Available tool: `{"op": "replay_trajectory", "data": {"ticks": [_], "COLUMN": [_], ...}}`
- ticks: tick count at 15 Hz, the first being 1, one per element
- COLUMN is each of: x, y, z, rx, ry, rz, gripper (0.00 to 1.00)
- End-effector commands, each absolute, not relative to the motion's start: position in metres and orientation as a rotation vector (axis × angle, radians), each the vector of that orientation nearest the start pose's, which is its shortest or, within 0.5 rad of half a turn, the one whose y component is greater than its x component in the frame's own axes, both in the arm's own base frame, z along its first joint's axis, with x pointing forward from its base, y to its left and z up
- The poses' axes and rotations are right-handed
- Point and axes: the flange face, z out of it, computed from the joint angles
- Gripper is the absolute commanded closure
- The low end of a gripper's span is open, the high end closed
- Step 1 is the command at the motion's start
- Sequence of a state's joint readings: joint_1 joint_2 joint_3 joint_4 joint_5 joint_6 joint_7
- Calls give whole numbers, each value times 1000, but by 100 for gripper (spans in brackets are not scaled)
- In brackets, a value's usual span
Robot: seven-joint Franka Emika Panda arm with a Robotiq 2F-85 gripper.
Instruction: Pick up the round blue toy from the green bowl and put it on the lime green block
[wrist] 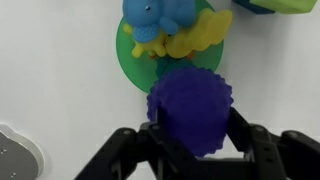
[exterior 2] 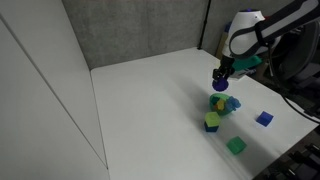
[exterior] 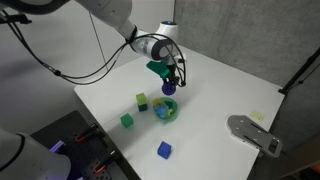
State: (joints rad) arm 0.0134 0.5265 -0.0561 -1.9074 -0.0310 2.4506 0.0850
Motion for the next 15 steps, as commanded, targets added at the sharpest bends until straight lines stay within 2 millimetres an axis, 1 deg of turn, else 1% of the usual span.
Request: {"op": "replay_trajectory", "data": {"ticks": [1,3,8,10,12,15], "x": [602,586,553,543,535,527], "y": [-5,9,35,44,48,55], "z": [241,242,232,225,218,206], "rx": [-3149,-3136,-3080,-3062,-3052,-3039], "ry": [50,-1,-107,-141,-162,-197], "rz": [23,64,162,196,233,265], "gripper": [65,65,65,65,65,65]}}
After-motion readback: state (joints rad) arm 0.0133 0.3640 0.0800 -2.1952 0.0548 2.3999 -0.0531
